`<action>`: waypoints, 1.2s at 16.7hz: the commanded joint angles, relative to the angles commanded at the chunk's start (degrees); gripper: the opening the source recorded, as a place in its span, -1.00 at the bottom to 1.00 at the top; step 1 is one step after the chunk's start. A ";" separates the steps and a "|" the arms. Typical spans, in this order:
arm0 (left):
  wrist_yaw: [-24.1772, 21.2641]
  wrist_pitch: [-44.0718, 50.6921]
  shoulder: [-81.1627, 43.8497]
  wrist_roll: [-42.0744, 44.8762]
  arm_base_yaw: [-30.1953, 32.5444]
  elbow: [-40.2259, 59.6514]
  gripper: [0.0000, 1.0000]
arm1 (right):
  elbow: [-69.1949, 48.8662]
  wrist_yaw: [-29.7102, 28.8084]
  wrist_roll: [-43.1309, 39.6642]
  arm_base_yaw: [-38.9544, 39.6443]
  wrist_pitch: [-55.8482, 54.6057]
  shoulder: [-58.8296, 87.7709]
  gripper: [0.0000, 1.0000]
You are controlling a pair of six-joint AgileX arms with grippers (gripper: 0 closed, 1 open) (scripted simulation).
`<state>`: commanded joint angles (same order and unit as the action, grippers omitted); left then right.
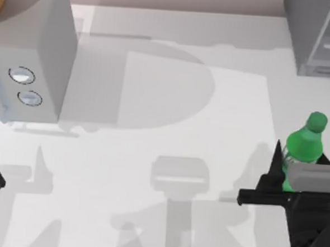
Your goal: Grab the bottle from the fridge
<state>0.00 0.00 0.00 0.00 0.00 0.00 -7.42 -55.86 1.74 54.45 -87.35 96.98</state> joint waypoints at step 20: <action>0.00 0.00 0.00 0.00 0.00 0.00 1.00 | -4.41 8.09 -0.14 -8.03 -12.11 15.32 0.36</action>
<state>0.00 0.00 0.00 0.00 0.00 0.00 -11.83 -47.77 1.60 46.42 -99.46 112.30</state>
